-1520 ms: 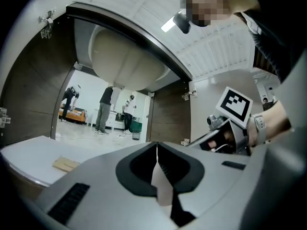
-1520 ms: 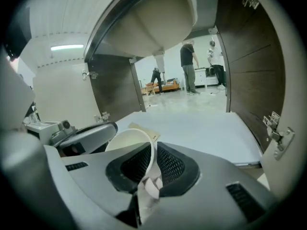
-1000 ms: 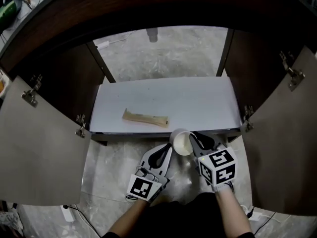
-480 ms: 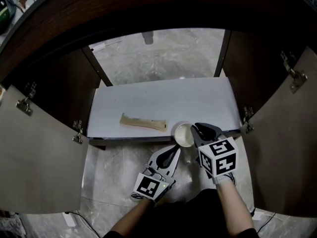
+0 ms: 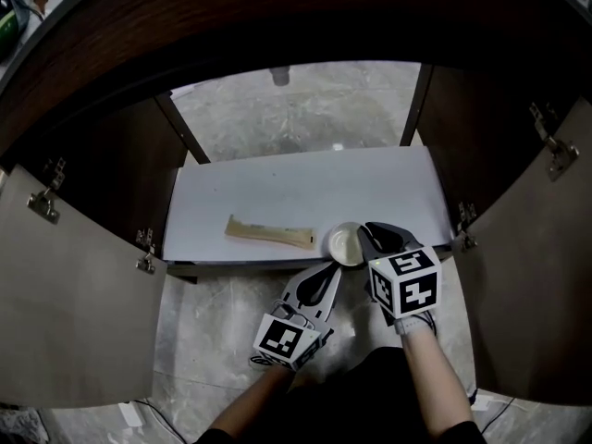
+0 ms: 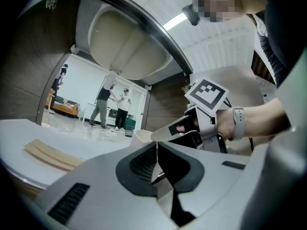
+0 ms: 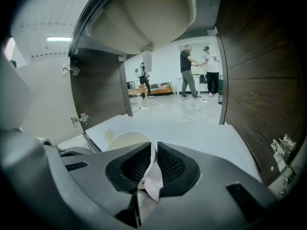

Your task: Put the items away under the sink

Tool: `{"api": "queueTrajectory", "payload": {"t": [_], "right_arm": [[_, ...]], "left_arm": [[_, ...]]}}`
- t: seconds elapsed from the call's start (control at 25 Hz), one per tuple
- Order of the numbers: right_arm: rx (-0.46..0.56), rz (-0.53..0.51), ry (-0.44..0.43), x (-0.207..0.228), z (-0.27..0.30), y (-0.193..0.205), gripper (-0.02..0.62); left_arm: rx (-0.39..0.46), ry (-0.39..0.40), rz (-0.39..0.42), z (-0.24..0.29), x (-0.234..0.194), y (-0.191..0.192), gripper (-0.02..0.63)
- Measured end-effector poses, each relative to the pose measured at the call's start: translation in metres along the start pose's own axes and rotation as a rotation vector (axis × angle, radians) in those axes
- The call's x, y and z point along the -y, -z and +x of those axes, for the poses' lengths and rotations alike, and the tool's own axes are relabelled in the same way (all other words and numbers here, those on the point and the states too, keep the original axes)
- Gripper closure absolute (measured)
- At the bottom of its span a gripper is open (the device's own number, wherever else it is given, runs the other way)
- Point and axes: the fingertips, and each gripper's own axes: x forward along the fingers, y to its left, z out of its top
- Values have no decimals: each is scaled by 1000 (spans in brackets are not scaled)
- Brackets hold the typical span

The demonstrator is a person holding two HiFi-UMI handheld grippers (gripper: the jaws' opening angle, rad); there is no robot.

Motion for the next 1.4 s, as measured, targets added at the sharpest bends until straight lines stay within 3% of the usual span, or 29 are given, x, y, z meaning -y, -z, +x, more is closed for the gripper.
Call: {"api": "queueTrajectory", "payload": {"t": [0.56,0.96,1.4], "right_arm": [[79,-31,4,-1,8,-16,541],[262,-101,37,-2,-27,-37,541],[285,-155,57,-3,-41,-18,543]], "left_arm": [[-37,-13,-3,11,-7,5,595],[-29,-7,7,19,-4,6,595],[-39,-33,12,32,-10,6,595]]}}
